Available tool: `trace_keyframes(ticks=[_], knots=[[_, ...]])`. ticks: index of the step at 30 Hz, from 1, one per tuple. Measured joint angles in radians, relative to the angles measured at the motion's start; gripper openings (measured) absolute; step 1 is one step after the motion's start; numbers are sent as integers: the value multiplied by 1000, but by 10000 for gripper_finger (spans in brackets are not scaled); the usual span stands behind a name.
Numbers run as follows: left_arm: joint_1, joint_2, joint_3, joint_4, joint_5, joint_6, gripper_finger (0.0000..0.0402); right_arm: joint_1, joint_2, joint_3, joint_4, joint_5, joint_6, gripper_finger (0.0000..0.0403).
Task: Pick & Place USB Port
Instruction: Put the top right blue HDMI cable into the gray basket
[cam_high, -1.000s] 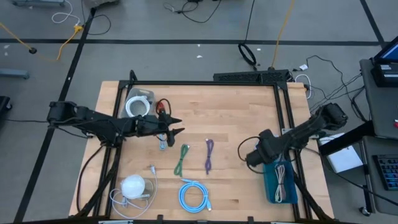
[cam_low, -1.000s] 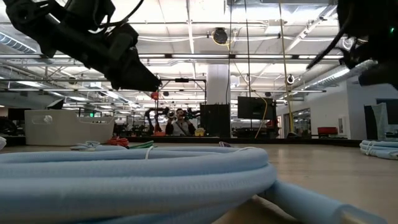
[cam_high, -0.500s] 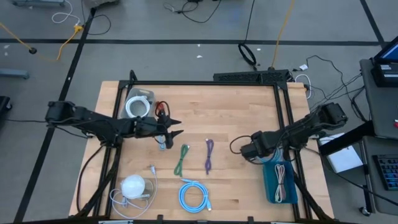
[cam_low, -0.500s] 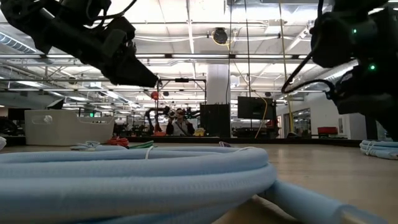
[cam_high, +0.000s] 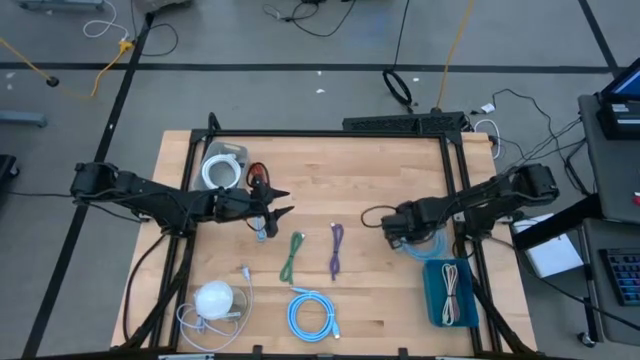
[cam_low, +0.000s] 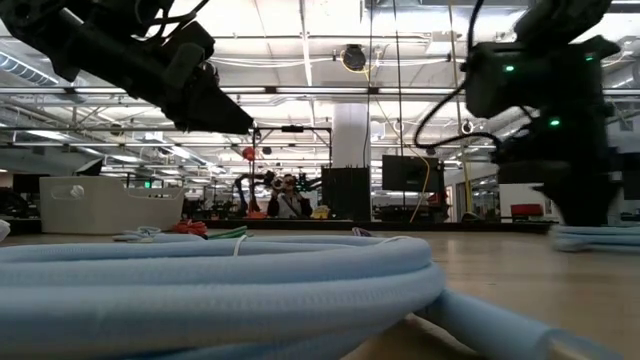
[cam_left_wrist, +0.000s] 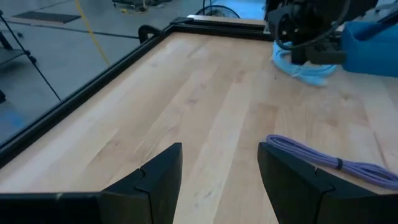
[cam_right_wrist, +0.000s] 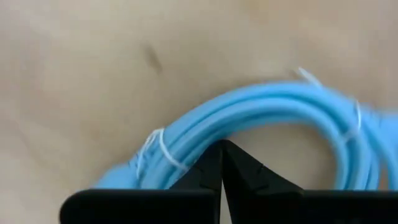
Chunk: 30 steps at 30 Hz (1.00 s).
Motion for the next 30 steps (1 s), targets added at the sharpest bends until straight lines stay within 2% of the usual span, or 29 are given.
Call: trace_keyframes(ticks=[2, 5, 9, 12, 16, 19, 23, 26, 30], knots=[[0, 0, 0, -1, 0, 0, 211, -32, 1, 3, 75, 61, -44, 0], [0, 0, 0, -4, 0, -1, 211, -76, 6, 7, 278, 143, -113, 0], [0, 0, 0, -9, 0, -4, 211, -135, 43, 9, 508, 113, -225, 0], [-1, 0, 0, -15, -2, -8, 211, -179, 109, 36, 578, 89, -288, 0], [-2, 0, 0, -34, -26, -7, 211, -189, 205, 114, 565, 85, -368, 0], [-1, 0, 0, -51, -58, -8, 211, -165, 222, 177, 539, 121, -426, 0], [25, 0, 0, -48, -77, -3, 211, -103, 182, 297, 452, 262, -503, 0], [52, 0, 0, -26, -75, -2, 211, -28, 139, 381, 380, 408, -540, 0], [94, 1, 0, 38, -11, 22, 211, 102, 75, 455, 288, 608, -545, 0]])
